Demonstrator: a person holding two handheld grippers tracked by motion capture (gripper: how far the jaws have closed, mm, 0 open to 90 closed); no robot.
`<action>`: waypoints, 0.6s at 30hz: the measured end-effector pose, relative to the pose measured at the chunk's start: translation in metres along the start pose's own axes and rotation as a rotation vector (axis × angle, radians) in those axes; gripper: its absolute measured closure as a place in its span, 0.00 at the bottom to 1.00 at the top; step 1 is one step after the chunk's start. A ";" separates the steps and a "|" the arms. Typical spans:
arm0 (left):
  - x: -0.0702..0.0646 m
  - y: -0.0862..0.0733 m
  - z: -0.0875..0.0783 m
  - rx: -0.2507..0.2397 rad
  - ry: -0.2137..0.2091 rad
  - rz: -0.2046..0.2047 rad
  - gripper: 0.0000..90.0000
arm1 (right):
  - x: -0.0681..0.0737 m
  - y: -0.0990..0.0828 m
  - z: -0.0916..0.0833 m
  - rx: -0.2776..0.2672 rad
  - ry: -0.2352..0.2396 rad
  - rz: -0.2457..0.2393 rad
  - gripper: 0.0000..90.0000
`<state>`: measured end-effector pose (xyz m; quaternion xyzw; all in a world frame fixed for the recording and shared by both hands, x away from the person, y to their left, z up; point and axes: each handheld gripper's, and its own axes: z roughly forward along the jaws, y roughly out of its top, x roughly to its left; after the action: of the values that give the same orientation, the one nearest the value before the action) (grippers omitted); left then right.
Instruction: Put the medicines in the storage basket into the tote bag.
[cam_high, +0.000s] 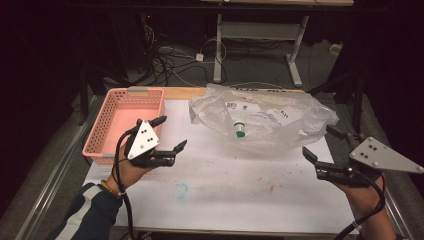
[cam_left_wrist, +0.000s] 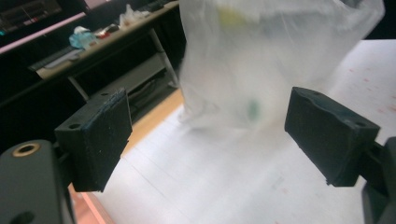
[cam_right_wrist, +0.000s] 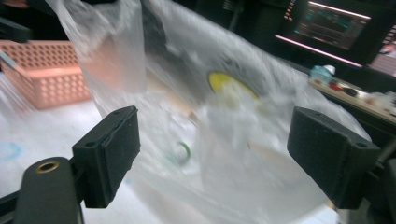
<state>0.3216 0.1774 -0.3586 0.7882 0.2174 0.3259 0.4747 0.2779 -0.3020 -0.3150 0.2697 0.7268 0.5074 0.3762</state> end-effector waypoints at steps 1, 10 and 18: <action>-0.003 -0.004 -0.001 0.014 0.007 0.006 0.16 | 0.000 -0.002 -0.001 -0.002 0.008 0.013 0.20; -0.018 -0.031 -0.015 0.050 -0.010 0.001 0.16 | 0.003 -0.004 -0.011 0.009 -0.017 0.010 0.19; -0.023 -0.058 -0.022 0.106 -0.016 0.014 0.16 | 0.000 -0.040 0.001 0.099 -0.033 0.047 0.19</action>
<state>0.2874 0.2020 -0.4102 0.8163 0.2252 0.3110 0.4315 0.2778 -0.3150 -0.3533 0.3134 0.7382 0.4749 0.3622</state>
